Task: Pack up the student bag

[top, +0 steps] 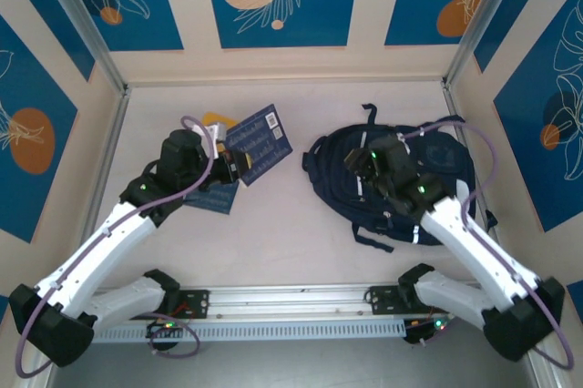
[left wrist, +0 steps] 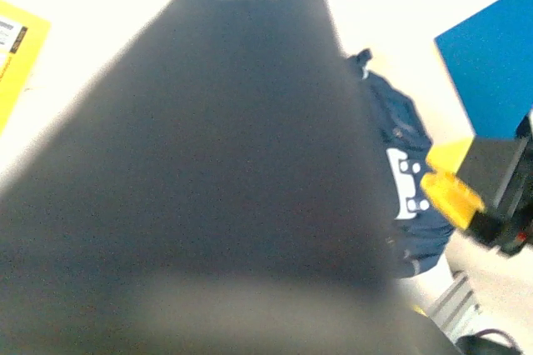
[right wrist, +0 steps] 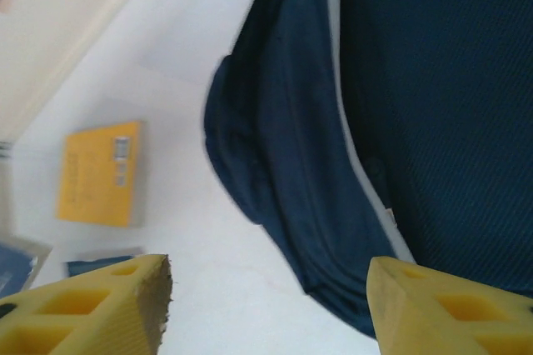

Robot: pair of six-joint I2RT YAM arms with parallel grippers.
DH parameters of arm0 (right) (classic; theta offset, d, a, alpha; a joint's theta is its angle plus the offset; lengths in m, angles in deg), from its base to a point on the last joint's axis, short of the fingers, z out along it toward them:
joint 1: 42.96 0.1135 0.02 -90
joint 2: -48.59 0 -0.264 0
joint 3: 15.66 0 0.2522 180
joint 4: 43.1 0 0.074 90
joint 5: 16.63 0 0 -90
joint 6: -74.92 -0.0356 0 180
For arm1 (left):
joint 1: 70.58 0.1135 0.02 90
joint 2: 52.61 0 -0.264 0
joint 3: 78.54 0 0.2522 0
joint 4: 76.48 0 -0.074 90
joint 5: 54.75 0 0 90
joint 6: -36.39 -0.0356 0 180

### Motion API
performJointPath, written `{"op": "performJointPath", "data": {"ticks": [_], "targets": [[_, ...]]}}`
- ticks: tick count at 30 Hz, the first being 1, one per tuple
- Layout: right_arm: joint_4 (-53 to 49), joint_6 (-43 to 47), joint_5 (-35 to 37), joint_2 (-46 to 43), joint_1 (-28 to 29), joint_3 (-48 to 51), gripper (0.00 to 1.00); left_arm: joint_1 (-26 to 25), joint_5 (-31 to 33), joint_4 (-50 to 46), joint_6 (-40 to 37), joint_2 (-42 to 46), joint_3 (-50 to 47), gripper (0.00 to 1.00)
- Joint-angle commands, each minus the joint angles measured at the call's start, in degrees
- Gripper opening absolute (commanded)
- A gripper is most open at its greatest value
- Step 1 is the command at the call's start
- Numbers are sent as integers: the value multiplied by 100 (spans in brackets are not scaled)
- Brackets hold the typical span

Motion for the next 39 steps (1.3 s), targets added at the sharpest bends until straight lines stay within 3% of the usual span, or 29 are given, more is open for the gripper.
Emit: {"op": "performJointPath", "data": {"ticks": [1,5,10,14,22,33,36,39], "targets": [[-1463,960,132,1190,-119,-1023,68,101,-65,-224,-519,-43,149,0],[-2331,1400,508,2631,-107,-2232,80,243,-403,-43,-375,-78,0,0],[-2366,1635,313,3483,-249,-2787,99,363,-596,19,-283,-94,-64,0],[-2365,1712,134,3972,-316,-2989,98,377,-701,81,-234,-108,-112,0],[-1984,1692,141,4179,-414,-2616,74,420,-850,182,-157,-178,-145,0],[-1960,1962,708,4580,-417,-2526,55,503,-972,327,-62,-258,-244,0],[-1944,2004,815,4578,-355,-2491,37,528,-993,338,-61,-283,-257,0],[-1834,2094,816,4408,-324,-2414,12,530,-1012,345,-60,-316,-269,0]]}}
